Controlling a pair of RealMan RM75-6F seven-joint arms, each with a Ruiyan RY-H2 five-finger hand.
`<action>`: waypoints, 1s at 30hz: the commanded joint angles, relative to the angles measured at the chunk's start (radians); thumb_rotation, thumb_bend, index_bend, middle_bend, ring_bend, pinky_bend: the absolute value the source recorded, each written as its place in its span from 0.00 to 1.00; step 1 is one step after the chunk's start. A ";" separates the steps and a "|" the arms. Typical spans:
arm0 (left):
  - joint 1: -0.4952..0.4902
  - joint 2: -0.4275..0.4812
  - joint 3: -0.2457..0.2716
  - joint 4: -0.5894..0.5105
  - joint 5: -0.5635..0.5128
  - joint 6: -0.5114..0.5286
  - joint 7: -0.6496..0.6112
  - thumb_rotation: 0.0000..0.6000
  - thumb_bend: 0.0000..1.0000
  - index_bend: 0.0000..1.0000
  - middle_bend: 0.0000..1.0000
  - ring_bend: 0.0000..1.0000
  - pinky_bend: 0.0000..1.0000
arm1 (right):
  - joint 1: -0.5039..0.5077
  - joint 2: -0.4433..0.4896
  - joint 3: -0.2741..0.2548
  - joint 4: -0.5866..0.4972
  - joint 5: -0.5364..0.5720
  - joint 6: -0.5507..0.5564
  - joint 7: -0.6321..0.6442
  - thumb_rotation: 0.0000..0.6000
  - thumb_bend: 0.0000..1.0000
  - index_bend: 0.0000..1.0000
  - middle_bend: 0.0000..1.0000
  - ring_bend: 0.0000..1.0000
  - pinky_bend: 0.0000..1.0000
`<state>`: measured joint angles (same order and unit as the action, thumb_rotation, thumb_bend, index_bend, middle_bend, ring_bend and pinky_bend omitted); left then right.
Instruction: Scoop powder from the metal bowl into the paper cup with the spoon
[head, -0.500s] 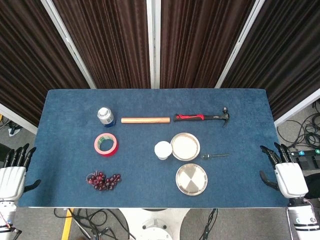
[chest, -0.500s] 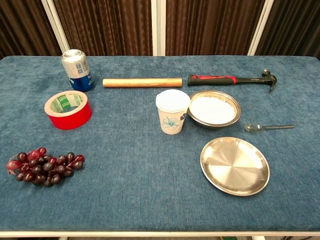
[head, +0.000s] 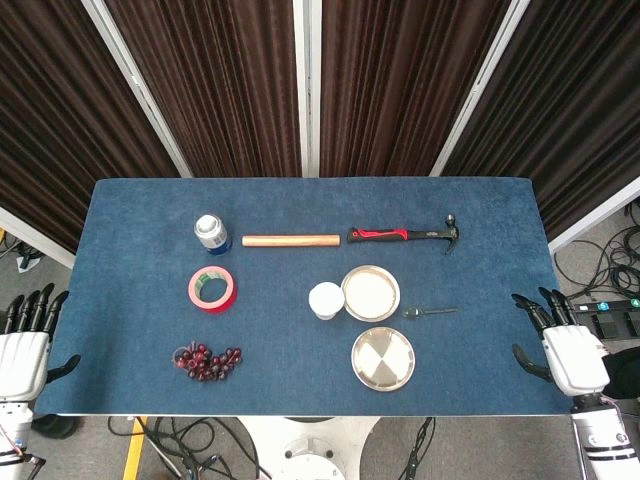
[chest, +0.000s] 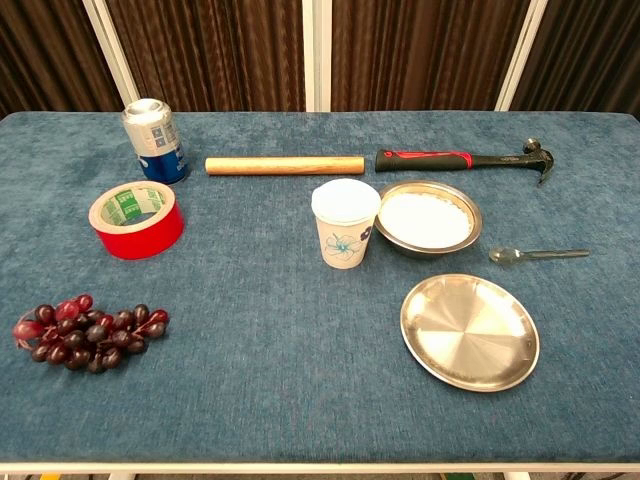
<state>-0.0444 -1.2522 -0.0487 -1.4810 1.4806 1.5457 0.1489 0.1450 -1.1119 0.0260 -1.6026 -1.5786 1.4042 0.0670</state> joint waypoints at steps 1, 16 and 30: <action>0.001 -0.001 0.001 0.002 0.000 0.001 -0.001 1.00 0.10 0.14 0.10 0.05 0.04 | 0.042 0.009 0.002 -0.015 -0.009 -0.058 -0.008 1.00 0.26 0.14 0.24 0.00 0.00; 0.001 0.004 0.001 -0.004 -0.004 -0.006 -0.005 1.00 0.10 0.14 0.10 0.05 0.04 | 0.340 -0.242 0.078 0.185 0.154 -0.490 -0.220 1.00 0.19 0.31 0.34 0.03 0.00; 0.005 0.002 0.003 -0.003 -0.016 -0.016 -0.010 1.00 0.10 0.14 0.10 0.05 0.04 | 0.357 -0.400 0.075 0.382 0.231 -0.472 -0.292 1.00 0.22 0.43 0.45 0.10 0.00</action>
<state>-0.0393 -1.2507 -0.0451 -1.4841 1.4646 1.5295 0.1385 0.5011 -1.5053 0.1015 -1.2268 -1.3531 0.9318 -0.2256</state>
